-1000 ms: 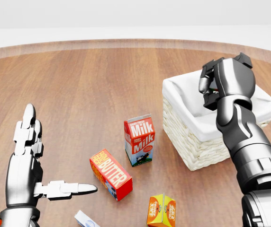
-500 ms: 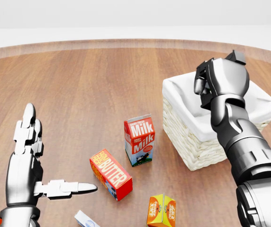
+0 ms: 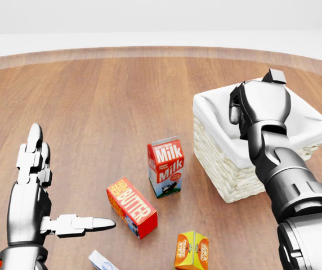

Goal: Pick up the alphabet soup and the tomato sauce, and put them in the basket.

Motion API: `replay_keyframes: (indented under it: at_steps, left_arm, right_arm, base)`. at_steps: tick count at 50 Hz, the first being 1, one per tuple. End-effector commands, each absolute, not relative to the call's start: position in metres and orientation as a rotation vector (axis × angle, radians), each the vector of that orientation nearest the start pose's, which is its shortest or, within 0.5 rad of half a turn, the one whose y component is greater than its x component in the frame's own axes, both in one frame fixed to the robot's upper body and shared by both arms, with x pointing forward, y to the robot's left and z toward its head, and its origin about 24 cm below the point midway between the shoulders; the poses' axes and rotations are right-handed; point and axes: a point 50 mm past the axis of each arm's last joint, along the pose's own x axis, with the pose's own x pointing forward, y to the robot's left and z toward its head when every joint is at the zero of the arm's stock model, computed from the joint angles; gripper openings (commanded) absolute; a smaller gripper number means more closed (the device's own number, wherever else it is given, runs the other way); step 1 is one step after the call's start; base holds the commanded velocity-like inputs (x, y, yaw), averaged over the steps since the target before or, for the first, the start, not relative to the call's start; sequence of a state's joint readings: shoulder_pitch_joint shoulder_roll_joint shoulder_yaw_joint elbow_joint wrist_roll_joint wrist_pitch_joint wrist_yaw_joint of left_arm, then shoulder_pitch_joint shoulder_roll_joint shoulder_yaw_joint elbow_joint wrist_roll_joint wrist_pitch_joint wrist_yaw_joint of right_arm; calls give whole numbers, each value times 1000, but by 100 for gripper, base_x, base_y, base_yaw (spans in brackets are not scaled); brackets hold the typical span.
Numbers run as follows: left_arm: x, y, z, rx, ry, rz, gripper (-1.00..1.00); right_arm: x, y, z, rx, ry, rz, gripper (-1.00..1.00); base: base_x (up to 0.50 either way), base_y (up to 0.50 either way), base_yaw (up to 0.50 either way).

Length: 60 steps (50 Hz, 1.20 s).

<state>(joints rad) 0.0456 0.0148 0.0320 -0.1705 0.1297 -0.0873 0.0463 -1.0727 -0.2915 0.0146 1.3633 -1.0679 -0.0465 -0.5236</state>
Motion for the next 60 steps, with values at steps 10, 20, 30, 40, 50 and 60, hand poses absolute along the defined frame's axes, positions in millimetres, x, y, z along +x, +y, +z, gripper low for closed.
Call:
replay_keyframes:
  at_steps: [10,20,30,40,50,60]
  left_arm:
    - [243,162,78,145,-209,86,100]
    - [242,162,81,145,-221,85,100]
    - [242,162,81,146,-222,85,100]
    - [243,163,79,146,-212,85,100]
    - [242,162,80,146,-220,84,100]
    - [242,162,80,146,-220,84,100]
  right_arm:
    - [405,-202,127,-1416,-71,-324,-100]
    - [405,-204,125,-1421,-60,-331,-100]
    - [405,-205,126,-1424,-57,-335,-100]
    - [405,-204,126,-1424,-60,-332,100]
    - [404,-203,124,-1420,-59,-326,100]
    - [405,-203,128,-1415,-73,-328,100]
  base:
    - [0,0,0]
    - [0,0,0]
    - [0,0,0]
    - [0,0,0]
    - [0,0,0]
    - [0,0,0]
